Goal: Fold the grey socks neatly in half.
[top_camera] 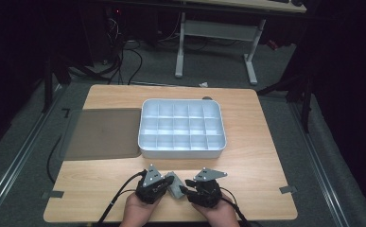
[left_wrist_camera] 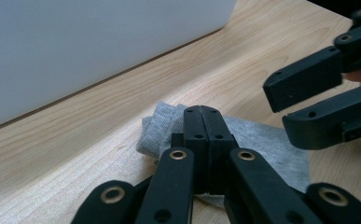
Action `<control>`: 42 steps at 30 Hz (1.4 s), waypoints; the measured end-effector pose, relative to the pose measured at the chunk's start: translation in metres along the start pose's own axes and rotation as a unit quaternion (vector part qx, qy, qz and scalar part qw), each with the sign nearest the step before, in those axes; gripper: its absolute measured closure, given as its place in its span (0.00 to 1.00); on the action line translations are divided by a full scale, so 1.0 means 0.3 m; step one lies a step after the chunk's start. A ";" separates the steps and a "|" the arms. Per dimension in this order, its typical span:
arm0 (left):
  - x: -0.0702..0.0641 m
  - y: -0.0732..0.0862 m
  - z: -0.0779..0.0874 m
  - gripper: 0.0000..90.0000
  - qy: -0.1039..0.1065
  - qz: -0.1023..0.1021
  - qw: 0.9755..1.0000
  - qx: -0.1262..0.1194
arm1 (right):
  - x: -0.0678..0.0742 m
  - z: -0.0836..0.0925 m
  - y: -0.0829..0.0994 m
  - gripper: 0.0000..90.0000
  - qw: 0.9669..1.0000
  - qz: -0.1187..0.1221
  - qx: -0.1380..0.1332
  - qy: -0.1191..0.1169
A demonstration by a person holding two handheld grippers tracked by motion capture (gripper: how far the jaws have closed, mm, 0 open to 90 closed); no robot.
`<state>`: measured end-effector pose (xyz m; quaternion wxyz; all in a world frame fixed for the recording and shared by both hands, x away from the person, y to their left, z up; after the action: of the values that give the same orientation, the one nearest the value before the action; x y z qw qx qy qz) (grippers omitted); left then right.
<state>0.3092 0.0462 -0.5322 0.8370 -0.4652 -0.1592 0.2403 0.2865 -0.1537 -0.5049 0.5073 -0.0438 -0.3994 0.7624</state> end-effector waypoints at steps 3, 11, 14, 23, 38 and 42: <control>0.004 0.004 0.000 1.00 0.003 0.007 1.000 -0.005 | -0.014 -0.027 -0.009 0.60 1.000 -0.017 0.014 -0.005; 0.010 0.009 0.005 1.00 0.008 0.015 1.000 -0.008 | -0.020 -0.083 -0.019 0.52 0.998 -0.047 0.037 -0.028; 0.012 0.011 0.009 1.00 0.007 0.014 1.000 -0.008 | -0.023 -0.099 -0.021 0.51 0.997 -0.055 0.043 -0.037; 0.020 0.017 0.025 0.94 0.002 0.014 1.000 -0.006 | -0.019 -0.130 -0.025 0.58 0.995 -0.055 0.065 -0.056; 0.052 0.009 0.055 0.81 -0.008 0.033 0.999 -0.007 | -0.019 -0.146 -0.077 0.62 0.989 -0.052 0.128 -0.054; 0.090 0.017 0.137 0.75 -0.037 0.028 0.999 -0.014 | -0.015 -0.141 -0.072 0.66 0.990 -0.041 0.126 -0.053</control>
<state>0.3103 0.0922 -0.5143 0.8168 -0.4721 -0.1805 0.2782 0.3246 -0.1299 -0.5208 0.5177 0.0772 -0.3279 0.7864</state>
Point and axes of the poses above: each handheld gripper's, and its own axes: z roughly backward along the jaws, y roughly out of its underside, x roughly to its left, the point moved 1 cm from there along -z, roughly forward along the jaws, and after that the axes turned 14 degrees about -z, right-handed, at the moved point
